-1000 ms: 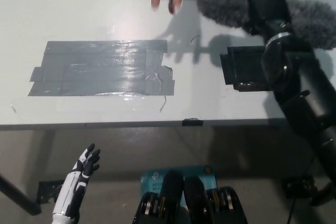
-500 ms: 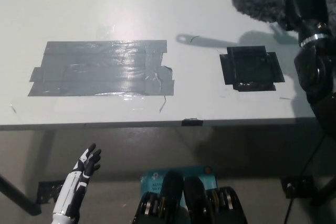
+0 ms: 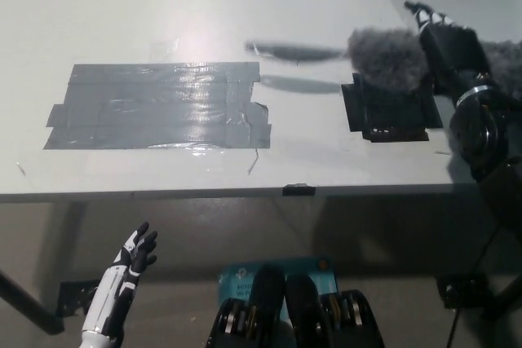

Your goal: A person hands a grey duster to the robot and the robot grabs it with its right hand and places it on the black marked spot infron tof it on the desk

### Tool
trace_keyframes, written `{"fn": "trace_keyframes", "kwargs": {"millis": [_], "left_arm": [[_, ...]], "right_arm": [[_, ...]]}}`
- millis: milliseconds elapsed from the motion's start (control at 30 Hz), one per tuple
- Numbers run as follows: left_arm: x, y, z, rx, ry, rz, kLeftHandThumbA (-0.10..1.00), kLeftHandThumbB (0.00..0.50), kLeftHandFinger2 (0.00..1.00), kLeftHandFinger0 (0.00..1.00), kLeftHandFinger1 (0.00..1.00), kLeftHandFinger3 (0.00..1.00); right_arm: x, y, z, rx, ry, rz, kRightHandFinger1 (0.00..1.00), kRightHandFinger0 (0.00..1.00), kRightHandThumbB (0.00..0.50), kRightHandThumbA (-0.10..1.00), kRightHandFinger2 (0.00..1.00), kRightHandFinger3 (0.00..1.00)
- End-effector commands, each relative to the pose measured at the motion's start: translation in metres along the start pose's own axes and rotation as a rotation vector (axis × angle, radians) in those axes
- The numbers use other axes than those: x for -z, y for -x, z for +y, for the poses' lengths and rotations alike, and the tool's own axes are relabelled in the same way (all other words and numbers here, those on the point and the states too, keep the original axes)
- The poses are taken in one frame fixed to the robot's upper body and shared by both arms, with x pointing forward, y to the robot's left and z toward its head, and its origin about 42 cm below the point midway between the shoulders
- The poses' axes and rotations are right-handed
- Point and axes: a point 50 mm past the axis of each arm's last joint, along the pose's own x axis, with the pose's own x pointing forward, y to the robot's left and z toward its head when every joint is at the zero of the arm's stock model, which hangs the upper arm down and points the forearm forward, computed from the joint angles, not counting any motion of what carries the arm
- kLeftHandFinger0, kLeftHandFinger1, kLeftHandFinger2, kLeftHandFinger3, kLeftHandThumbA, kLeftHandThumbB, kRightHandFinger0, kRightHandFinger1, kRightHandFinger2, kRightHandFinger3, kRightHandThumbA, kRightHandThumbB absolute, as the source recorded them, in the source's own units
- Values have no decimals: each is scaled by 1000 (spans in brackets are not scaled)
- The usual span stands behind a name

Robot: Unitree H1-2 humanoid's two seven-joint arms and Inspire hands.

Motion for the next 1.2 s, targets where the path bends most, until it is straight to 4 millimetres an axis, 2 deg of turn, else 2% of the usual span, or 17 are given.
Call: {"fn": "trace_keyframes", "kwargs": {"millis": [0,200,267,400,433,467,533,600,700,733,800,900,967,1033,1100,1133,1167], "left_arm": [[-15,-9,3,24,-21,-70,935,122,1000,981,1000,1000],[-17,-14,4,30,-29,-83,935,109,1000,971,1000,1000],[-18,-15,5,29,-33,-90,941,110,1000,964,1000,1000],[-20,-18,6,29,-31,-93,944,118,1000,969,1000,1000],[-21,-19,6,29,-28,-96,942,116,1000,971,1000,1000],[-22,-19,6,29,-28,-97,941,115,1000,971,1000,1000],[-22,-20,7,34,-30,-97,940,112,1000,971,1000,1000],[-22,-20,6,33,-22,-98,931,112,1000,969,1000,1000],[-25,-26,9,34,-38,-106,932,114,1000,968,1000,1000],[-25,-26,9,34,-38,-106,933,113,1000,968,1000,1000],[-25,-28,10,35,-39,-109,936,114,1000,964,1000,1000],[-24,-27,10,36,-43,-110,939,109,1000,954,1000,1000],[-24,-27,11,37,-45,-111,940,110,1000,953,1000,1000],[-25,-28,10,38,-36,-101,938,117,1000,955,1000,1000],[-26,-30,9,39,-31,-105,928,111,1000,954,1000,1000],[-27,-32,9,38,-34,-106,926,113,1000,953,1000,1000],[-28,-33,9,38,-37,-107,926,114,1000,952,1000,1000]], "right_arm": [[-16,-12,-14,-262,-155,-15,1000,1000,500,810,1000,1000],[-16,-10,-23,-353,-238,-32,1000,1000,500,805,1000,1000],[-16,-9,-33,-381,-265,-52,1000,1000,500,807,1000,1000],[-20,-4,-67,-397,-293,-113,1000,1000,500,804,1000,1000],[-23,2,-88,-387,-299,-149,1000,1000,500,858,1000,1000],[-25,7,-101,-381,-302,-172,1000,1000,500,855,1000,1000],[-26,24,-136,-371,-340,-222,1000,1000,500,863,1000,1000],[-27,44,-169,-380,-485,-325,1000,1000,500,787,1000,1000],[-36,83,-224,-265,-632,-526,1000,1000,500,789,1000,1000],[-36,85,-227,-259,-639,-540,1000,1000,500,790,1000,1000],[-40,113,-259,-167,-647,-658,1000,1000,500,825,1000,1000],[-38,140,-291,-113,-658,-772,1000,1000,500,838,1000,1000],[-33,158,-309,-70,-677,-834,1000,1000,500,790,1000,1000],[-31,178,-319,45,-698,-874,1000,1000,500,814,1000,1000],[-33,196,-321,96,-690,-910,1000,1000,500,943,1000,1000],[-36,209,-315,124,-683,-931,1000,1000,500,997,1000,1000],[-37,217,-310,140,-680,-940,1000,1000,500,1000,1000,1000]]}}
